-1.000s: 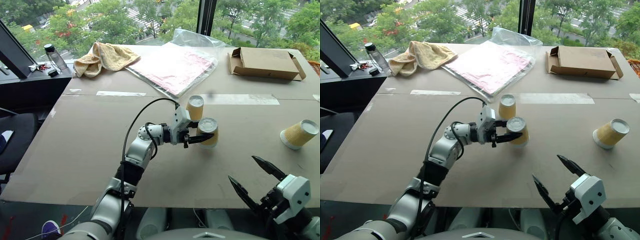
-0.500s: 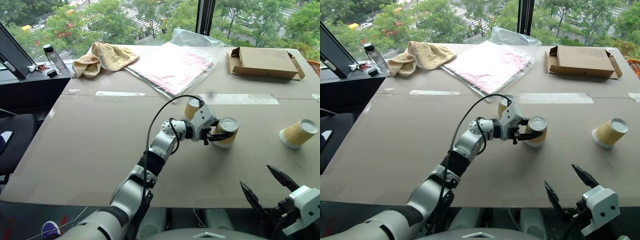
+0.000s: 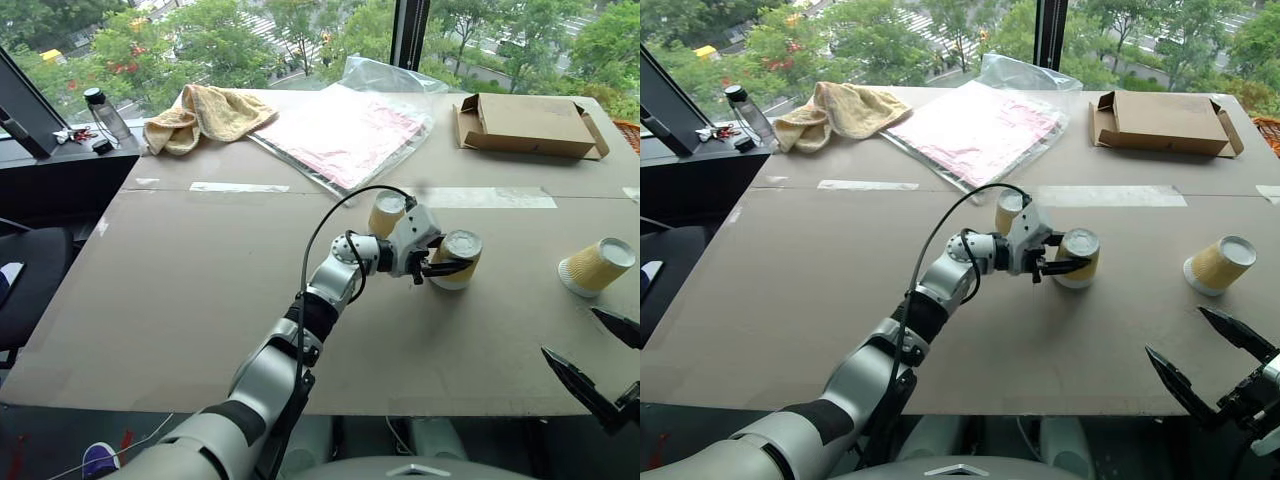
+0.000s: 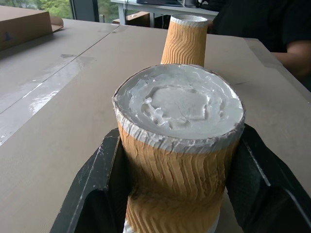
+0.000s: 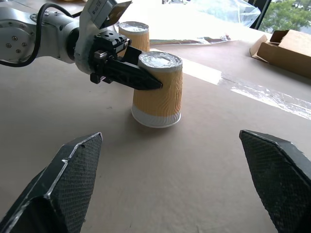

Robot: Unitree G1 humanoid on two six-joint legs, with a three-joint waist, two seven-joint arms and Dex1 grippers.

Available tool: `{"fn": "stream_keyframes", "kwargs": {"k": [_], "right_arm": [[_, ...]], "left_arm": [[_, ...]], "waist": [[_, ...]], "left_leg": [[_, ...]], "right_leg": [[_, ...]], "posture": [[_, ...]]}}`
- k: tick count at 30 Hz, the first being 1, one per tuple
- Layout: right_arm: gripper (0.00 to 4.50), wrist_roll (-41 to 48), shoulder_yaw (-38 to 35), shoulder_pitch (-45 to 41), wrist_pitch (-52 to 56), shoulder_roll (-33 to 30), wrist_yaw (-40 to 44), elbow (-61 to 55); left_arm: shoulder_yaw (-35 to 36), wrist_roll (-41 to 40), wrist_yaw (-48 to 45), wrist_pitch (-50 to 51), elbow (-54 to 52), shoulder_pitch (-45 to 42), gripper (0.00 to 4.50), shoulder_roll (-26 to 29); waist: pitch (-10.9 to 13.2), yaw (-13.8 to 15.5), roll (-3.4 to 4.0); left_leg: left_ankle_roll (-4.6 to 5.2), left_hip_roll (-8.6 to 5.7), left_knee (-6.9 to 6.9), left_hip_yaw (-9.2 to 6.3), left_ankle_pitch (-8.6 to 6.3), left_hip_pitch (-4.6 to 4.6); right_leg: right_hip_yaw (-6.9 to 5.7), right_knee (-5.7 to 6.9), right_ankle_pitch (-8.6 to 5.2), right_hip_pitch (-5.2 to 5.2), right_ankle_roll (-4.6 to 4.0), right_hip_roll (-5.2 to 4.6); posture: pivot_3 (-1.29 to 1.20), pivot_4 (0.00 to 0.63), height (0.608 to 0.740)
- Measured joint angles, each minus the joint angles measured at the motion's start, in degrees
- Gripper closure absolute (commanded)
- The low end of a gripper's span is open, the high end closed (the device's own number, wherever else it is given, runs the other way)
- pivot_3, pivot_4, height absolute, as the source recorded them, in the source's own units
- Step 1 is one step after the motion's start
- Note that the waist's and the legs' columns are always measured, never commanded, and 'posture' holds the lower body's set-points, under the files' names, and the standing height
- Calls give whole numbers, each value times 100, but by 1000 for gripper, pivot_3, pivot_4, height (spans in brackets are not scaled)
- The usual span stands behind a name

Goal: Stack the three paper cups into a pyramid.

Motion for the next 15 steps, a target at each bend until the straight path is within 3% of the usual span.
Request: {"fn": "stream_keyframes", "kwargs": {"k": [12,13,15], "right_arm": [[0,71,-309,-159,336,-131,671,265],[0,45,-309,-161,344,-92,676,264],[0,0,-309,-168,361,-51,684,259]], "left_arm": [[-3,62,-36,-12,60,-2,2431,-46],[-4,75,-43,-10,61,-2,1438,-43],[-4,123,-14,-15,72,-3,823,-41]], "waist": [[0,35,0],[1,36,-1],[0,36,0]], "left_leg": [[4,1,0,-3,-2,-2],[4,1,-1,-3,-2,-1],[4,1,0,-3,-2,-1]], "right_leg": [[0,0,0,0,0,-3],[0,0,0,0,0,-3],[0,1,0,0,0,-3]], "posture": [[0,150,740],[0,150,740],[0,150,740]]}}
